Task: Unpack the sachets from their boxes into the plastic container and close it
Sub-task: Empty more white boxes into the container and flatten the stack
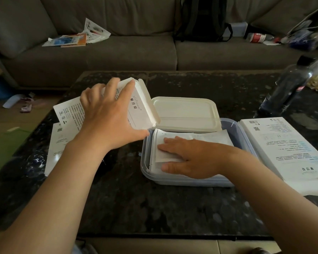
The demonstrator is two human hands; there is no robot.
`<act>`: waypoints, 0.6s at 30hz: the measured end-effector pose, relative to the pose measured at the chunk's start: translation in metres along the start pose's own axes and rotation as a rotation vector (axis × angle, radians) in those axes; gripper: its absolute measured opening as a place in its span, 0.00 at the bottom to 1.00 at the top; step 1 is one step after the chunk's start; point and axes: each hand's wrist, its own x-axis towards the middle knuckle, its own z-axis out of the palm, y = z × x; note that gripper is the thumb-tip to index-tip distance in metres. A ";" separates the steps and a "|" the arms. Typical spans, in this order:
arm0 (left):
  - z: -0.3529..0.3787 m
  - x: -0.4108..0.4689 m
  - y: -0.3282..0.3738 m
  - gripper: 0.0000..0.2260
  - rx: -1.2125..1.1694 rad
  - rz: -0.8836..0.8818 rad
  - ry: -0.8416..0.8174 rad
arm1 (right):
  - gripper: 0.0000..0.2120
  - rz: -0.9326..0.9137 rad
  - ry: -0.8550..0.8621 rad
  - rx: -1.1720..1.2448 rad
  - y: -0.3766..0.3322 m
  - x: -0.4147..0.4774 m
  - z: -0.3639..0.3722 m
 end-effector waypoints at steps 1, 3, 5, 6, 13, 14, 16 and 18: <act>0.000 0.000 0.000 0.57 0.000 0.000 -0.002 | 0.38 0.004 -0.015 0.007 0.002 0.001 0.000; 0.001 0.000 0.001 0.57 0.001 0.006 -0.001 | 0.42 0.018 -0.037 0.033 0.005 0.004 0.002; 0.001 0.000 0.001 0.57 -0.001 0.013 0.001 | 0.36 0.016 -0.015 0.100 0.009 0.007 0.004; 0.002 0.000 0.002 0.57 -0.003 0.014 0.000 | 0.31 0.012 0.004 0.124 0.011 0.008 0.005; 0.004 0.000 0.004 0.57 0.003 0.026 -0.015 | 0.27 -0.041 0.010 0.089 0.020 0.012 0.011; 0.004 0.000 0.005 0.57 0.005 0.026 -0.019 | 0.27 -0.047 0.014 0.088 0.019 0.013 0.011; 0.004 0.000 0.006 0.57 0.005 0.027 -0.025 | 0.27 -0.057 0.024 0.092 0.018 0.013 0.011; 0.004 0.000 0.007 0.57 0.006 0.025 -0.027 | 0.27 -0.063 0.032 0.088 0.016 0.014 0.011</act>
